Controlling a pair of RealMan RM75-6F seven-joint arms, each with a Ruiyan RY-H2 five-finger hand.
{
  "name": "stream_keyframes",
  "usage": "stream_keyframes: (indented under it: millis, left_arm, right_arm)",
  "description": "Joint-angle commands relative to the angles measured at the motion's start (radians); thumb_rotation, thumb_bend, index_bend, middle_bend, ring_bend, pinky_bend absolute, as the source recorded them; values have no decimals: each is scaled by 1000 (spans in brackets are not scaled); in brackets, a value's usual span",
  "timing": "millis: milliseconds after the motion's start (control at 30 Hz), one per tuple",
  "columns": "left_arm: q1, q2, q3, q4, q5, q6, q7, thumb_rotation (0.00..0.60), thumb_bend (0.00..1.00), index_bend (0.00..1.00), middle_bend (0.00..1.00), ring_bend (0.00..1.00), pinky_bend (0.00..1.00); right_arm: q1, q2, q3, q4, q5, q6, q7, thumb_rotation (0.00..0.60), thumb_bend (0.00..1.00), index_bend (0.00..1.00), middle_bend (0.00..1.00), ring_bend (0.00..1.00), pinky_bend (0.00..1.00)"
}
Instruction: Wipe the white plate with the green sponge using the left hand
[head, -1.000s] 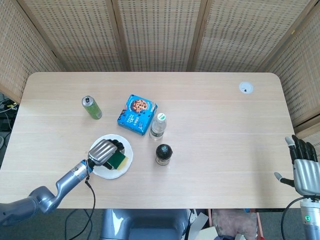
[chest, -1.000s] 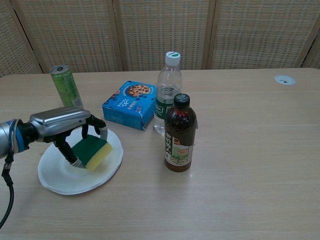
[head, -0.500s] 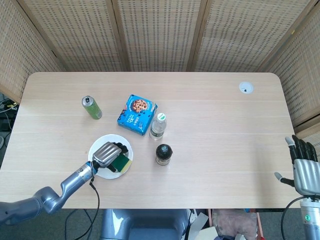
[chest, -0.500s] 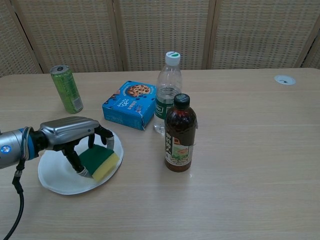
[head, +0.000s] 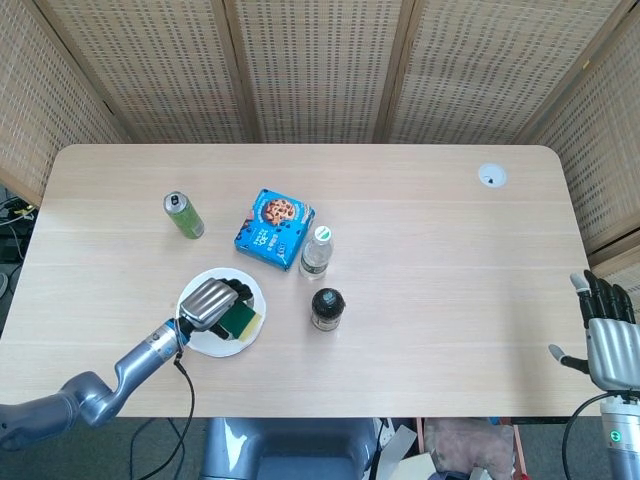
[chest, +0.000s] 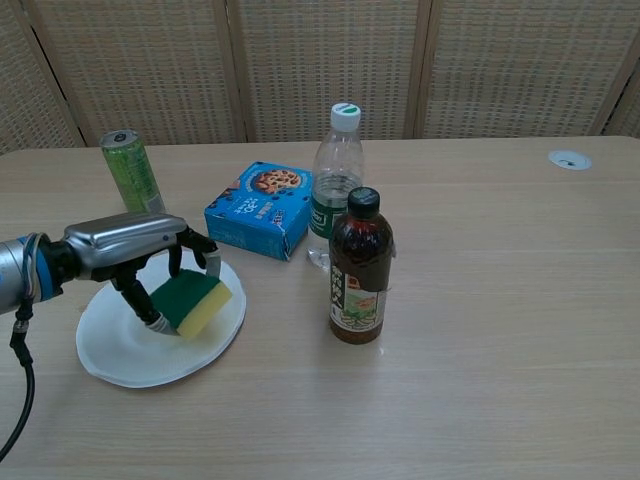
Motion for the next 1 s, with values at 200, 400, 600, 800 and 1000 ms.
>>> stream_keyframes:
  millis: [200,400,600,800,1000]
  left_arm:
    - [1,-1,8,5,-26,-54,2,600,111,494,388,307,421]
    - [0,-47,16,46,-41,-100,13,600,111,494,388,307,421]
    - [4,-34,11,23,-23,-61,8,600,111,494,388,307,421]
    - [7,23,0,-37,-14,-20,42,600,111,495,388,307,420]
    - [13,30,-4,-25,-50,-57,62,600,111,494,388,307,420]
  right_arm:
    - [1,0,0,-3,1,-1,-3,600,0,0,0,0,0]
    - [2,0,2,0,7,-5,-1,600,0,0,0,0,0]
    - [2,2,3,0,6,-5,5,600,0,0,0,0,0]
    - [0,3,0,-3,1,-1,5,600,0,0,0,0,0]
    - [1,2,-1,-2,1,-3,2,600,0,0,0,0,0]
